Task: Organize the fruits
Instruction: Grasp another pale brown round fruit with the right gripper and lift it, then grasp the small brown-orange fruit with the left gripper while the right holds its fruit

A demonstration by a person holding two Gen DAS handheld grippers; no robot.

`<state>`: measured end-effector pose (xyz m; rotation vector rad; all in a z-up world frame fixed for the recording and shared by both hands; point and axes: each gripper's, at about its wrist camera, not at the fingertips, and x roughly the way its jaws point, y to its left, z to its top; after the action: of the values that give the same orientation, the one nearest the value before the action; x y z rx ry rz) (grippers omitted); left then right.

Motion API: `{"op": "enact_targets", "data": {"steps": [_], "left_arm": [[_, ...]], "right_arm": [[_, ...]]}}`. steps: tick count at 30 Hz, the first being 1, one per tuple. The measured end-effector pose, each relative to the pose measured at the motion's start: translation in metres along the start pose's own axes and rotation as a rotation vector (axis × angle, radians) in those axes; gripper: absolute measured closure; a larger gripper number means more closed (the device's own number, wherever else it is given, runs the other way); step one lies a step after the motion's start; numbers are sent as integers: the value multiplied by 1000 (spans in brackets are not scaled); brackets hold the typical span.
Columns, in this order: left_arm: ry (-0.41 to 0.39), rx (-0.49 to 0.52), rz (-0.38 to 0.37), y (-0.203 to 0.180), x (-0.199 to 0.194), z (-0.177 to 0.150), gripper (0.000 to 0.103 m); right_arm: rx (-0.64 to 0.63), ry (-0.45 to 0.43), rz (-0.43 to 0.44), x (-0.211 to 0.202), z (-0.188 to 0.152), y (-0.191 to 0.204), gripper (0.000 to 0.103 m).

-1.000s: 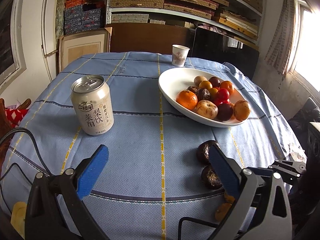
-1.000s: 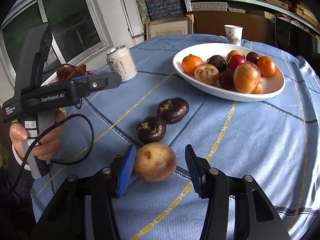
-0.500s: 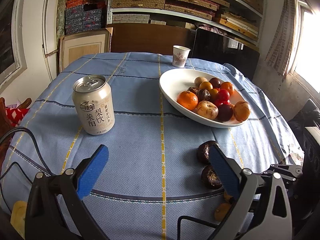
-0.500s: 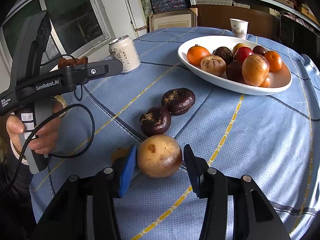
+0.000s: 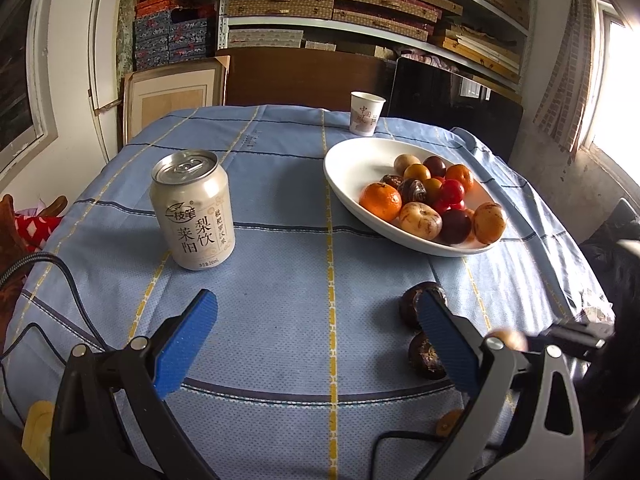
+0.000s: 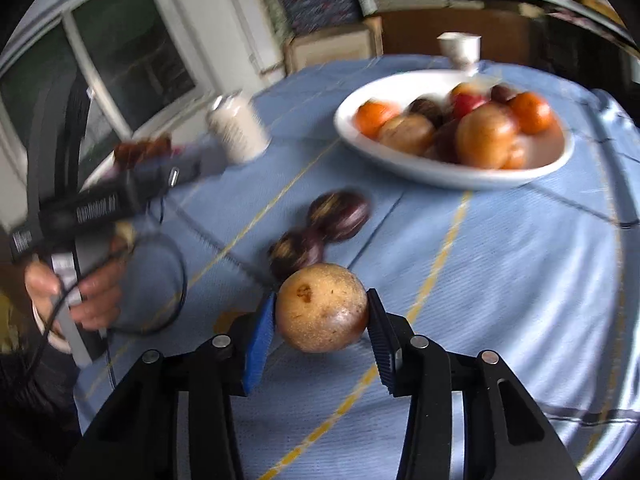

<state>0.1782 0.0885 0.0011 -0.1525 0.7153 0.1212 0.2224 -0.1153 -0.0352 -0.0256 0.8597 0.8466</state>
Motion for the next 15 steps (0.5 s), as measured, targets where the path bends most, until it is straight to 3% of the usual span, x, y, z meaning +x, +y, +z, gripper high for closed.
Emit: {"op": "enact_targets", "data": {"steps": [4, 6, 10, 12, 14, 15], "left_arm": [[21, -6, -27, 0, 3, -2, 5], [66, 22, -87, -6, 8, -5, 5], [175, 126, -275, -25, 12, -17, 5], [169, 216, -297, -37, 5, -26, 7], [174, 314, -317, -50, -1, -38, 24], [189, 336, -334, -54, -1, -44, 26]], "right_arm": [[105, -178, 60, -44, 8, -25, 58], [142, -237, 86, -61, 9, -36, 58], [208, -259, 73, -68, 7, -52, 57], [227, -256, 67, -66, 8, -56, 57], [206, -249, 61, -65, 9, -53, 57], [195, -248, 61, -64, 8, -50, 57]]}}
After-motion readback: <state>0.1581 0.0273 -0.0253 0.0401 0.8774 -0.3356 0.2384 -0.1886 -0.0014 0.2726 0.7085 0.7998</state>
